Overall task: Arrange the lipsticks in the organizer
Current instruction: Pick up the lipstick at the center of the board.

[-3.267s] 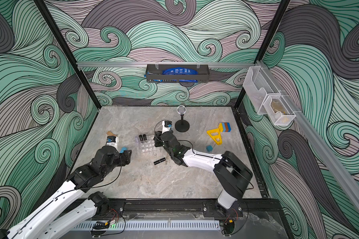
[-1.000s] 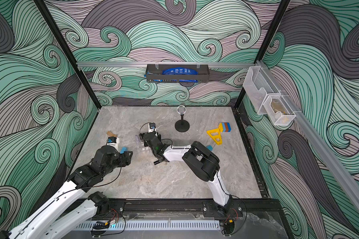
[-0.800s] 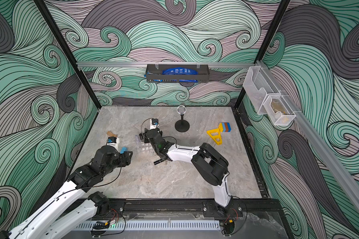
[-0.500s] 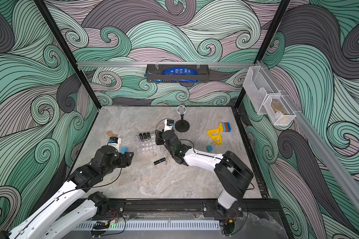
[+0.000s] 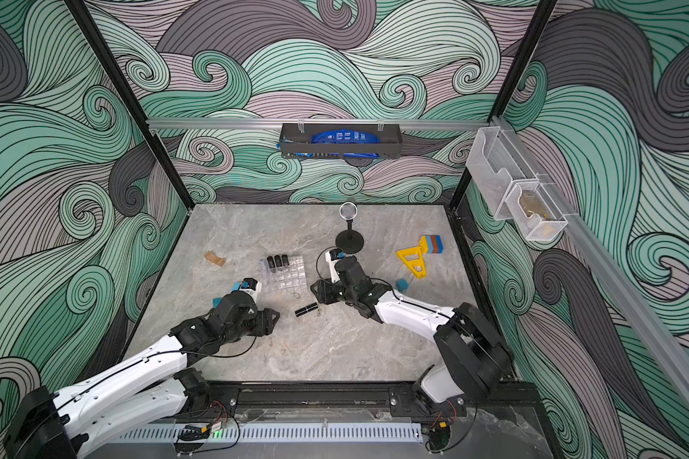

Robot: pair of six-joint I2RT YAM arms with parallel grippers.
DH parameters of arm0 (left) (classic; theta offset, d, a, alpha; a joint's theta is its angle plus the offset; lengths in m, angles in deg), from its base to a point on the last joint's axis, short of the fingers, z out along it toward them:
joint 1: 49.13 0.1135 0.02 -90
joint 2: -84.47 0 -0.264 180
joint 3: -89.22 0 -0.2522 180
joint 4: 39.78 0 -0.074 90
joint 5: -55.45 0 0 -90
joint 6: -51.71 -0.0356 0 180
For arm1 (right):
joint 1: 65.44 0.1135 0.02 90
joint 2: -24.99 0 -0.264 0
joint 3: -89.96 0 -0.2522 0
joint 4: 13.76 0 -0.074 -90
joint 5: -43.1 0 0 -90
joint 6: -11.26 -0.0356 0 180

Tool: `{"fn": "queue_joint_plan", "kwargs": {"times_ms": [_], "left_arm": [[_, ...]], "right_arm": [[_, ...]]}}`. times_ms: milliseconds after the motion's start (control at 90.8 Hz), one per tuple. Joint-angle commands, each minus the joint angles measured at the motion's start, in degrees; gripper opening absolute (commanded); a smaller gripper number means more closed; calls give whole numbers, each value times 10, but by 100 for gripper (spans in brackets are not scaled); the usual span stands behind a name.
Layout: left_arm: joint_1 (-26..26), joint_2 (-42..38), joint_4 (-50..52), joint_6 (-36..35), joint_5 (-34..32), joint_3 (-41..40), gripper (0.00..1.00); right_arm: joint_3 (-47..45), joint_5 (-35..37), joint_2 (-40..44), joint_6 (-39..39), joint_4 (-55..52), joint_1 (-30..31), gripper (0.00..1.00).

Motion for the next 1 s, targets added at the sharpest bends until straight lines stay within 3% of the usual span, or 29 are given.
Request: {"fn": "queue_joint_plan", "kwargs": {"times_ms": [0,121,451,671,991], "left_arm": [[-3,20,-81,9,22,-15,66],[-3,55,-146,-15,49,-24,64],[-4,217,-147,-67,66,58,69],[-3,292,-161,-99,69,100,71],[-5,383,-184,-129,112,141,71]], "right_arm": [[12,-20,-8,-3,-21,24,54],[3,-5,17,-32,-14,16,51],[-73,-54,124,-60,-13,-68,48],[-111,-59,177,-66,-18,-85,47],[-136,-72,190,-68,-6,-91,46]]}}
